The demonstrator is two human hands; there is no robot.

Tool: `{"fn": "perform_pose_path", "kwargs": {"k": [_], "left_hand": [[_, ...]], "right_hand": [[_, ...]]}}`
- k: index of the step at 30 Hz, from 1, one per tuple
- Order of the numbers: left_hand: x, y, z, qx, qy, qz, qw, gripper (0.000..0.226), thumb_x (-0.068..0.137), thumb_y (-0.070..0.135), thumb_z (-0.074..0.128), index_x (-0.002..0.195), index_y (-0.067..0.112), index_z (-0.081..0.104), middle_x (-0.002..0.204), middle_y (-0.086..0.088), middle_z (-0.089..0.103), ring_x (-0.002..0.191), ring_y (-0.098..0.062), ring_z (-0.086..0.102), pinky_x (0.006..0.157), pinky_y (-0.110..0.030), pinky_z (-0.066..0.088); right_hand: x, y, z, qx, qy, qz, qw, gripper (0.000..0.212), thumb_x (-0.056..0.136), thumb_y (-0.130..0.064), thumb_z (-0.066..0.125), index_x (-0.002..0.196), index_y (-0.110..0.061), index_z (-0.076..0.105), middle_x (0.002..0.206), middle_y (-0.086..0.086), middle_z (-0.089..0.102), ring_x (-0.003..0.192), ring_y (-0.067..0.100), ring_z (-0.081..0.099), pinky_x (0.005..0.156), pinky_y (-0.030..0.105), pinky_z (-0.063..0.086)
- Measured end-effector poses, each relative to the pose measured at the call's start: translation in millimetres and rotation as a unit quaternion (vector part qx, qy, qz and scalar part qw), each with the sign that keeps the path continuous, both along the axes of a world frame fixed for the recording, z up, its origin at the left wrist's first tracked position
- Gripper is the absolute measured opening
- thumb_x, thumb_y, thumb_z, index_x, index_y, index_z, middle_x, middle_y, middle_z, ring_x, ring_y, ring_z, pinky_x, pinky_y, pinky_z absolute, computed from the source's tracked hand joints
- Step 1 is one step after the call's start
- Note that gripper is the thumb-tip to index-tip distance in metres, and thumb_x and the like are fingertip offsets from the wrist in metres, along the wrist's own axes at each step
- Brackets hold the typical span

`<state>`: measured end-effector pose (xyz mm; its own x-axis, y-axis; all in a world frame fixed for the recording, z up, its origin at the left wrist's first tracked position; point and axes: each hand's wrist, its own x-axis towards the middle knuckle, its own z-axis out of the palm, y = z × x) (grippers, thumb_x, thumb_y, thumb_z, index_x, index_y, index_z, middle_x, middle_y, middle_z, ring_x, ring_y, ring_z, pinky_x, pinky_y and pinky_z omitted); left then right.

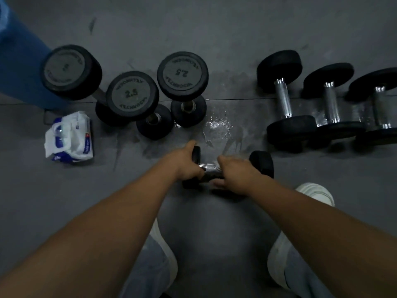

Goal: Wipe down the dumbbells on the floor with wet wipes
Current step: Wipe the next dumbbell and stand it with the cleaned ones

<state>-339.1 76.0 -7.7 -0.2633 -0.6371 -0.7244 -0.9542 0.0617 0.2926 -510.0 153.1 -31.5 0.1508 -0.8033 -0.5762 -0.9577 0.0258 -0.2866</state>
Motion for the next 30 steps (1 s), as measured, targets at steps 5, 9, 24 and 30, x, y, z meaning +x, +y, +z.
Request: {"fn": "perform_pose_path", "kwargs": {"k": [5,9,24,30], "left_hand": [[5.2,19.8,10.4,-0.081,0.044,-0.053,0.994,0.115,0.071,0.044,0.081,0.157,0.029,0.005,0.155,-0.012,0.028,0.134,-0.032,0.043,0.106,-0.037,0.04],[4.0,32.3,2.7,-0.105,0.005,-0.083,0.991,0.117,0.068,0.027,0.083,0.155,0.034,0.005,0.154,-0.013,0.018,0.114,-0.039,0.058,0.093,-0.04,0.049],[-13.3,-1.2,9.4,-0.062,-0.007,-0.046,0.997,0.106,0.068,0.027,0.077,0.153,0.033,0.015,0.133,-0.016,0.056,0.117,-0.035,0.057,0.089,-0.033,0.048],[-8.9,14.0,10.3,0.128,0.002,0.088,0.988,0.1,0.059,0.025,0.089,0.143,0.02,0.035,0.131,-0.009,0.055,0.105,-0.029,0.06,0.077,-0.045,0.06]], "right_hand": [[1.2,0.8,17.7,-0.083,0.074,-0.065,0.992,0.023,0.095,-0.018,0.044,0.109,-0.015,0.062,0.108,0.009,0.065,0.1,0.03,0.062,0.084,0.036,0.046],[26.3,7.9,26.0,-0.108,0.118,-0.091,0.983,0.028,0.092,-0.008,0.041,0.112,-0.01,0.059,0.112,0.01,0.063,0.103,0.028,0.061,0.085,0.034,0.045],[10.1,6.7,3.1,-0.113,0.105,-0.09,0.984,0.038,0.091,-0.018,0.037,0.127,-0.016,0.046,0.12,0.009,0.059,0.113,0.028,0.053,0.098,0.039,0.036],[4.8,11.8,0.3,-0.088,0.094,0.017,0.992,0.032,0.091,-0.02,0.042,0.123,-0.021,0.049,0.123,0.005,0.054,0.118,0.026,0.05,0.103,0.037,0.029]]}}
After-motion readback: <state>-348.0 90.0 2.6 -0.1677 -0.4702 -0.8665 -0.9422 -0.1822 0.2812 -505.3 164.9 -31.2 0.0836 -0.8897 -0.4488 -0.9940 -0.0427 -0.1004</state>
